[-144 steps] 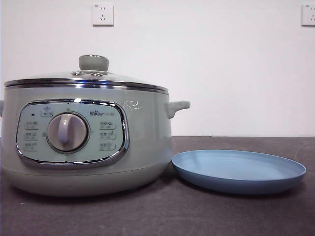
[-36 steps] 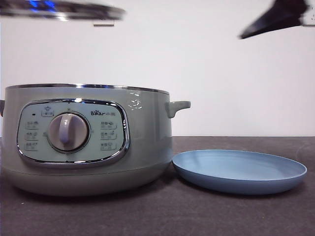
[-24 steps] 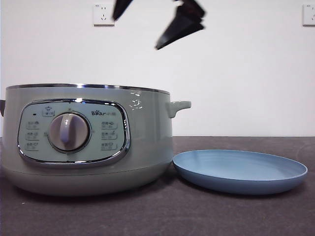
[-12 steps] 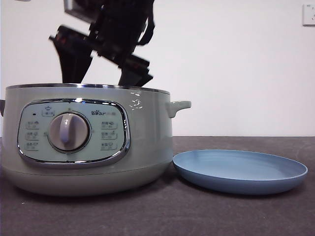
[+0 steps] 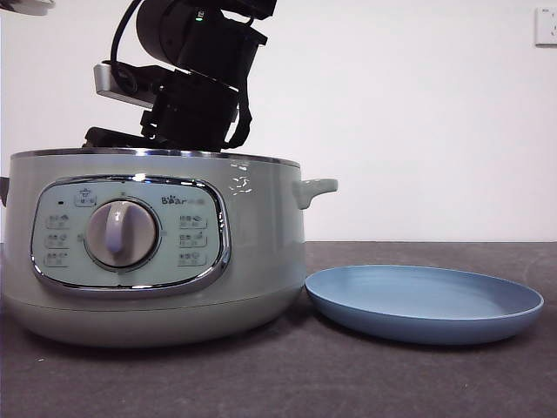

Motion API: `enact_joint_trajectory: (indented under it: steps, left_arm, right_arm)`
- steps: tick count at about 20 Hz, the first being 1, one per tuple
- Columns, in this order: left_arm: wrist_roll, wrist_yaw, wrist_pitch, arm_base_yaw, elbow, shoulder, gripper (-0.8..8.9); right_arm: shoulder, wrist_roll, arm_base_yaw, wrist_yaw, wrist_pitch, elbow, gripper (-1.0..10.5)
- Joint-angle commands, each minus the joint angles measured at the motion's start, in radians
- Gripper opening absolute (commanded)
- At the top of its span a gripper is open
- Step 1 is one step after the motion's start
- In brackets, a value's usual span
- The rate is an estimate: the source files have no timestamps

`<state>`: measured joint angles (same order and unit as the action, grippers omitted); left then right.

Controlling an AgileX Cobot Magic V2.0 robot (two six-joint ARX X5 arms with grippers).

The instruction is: Take the pumpkin out from the steamer,put the pumpkin in the blue plate,close the lid

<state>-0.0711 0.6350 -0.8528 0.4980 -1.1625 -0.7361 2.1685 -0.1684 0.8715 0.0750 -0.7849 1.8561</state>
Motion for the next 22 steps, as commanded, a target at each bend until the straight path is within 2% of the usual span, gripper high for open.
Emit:
enact_joint_trajectory:
  steps: [1,5,8,10,12,15,18,22]
  left_arm:
    - [-0.008,-0.022,0.041,0.002,-0.004,0.011,-0.09]
    - [-0.008,-0.063,0.063,0.002,-0.004,-0.006,-0.09]
    - [-0.009,-0.101,0.1,0.002,-0.004,-0.04,-0.09]
    - [-0.009,-0.162,0.121,0.002,-0.004,-0.064,-0.09]
    - [-0.01,-0.174,0.15,0.002,-0.004,-0.082,-0.09]
    - [-0.012,-0.206,0.176,0.002,-0.004,-0.092,-0.09]
    - [-0.012,-0.232,0.206,0.002,-0.004,-0.093,-0.09]
    - [-0.011,-0.253,0.209,0.002,-0.004,-0.093,-0.09]
  right_arm:
    - [-0.039,0.011,0.005,-0.005,0.004,0.0,-0.1]
    - [-0.236,0.01,-0.026,-0.029,-0.075,0.0,-0.1]
    - [-0.416,0.019,-0.109,-0.064,-0.241,0.0,-0.1]
    - [-0.514,0.093,-0.193,-0.089,-0.362,0.0,-0.1]
    - [-0.577,0.138,-0.269,-0.116,-0.462,0.0,-0.1]
    - [-0.624,0.195,-0.326,-0.185,-0.572,-0.01,-0.1]
    - [-0.697,0.263,-0.335,-0.268,-0.58,-0.104,-0.1]
    - [-0.818,0.308,-0.333,-0.267,-0.473,-0.351,-0.1]
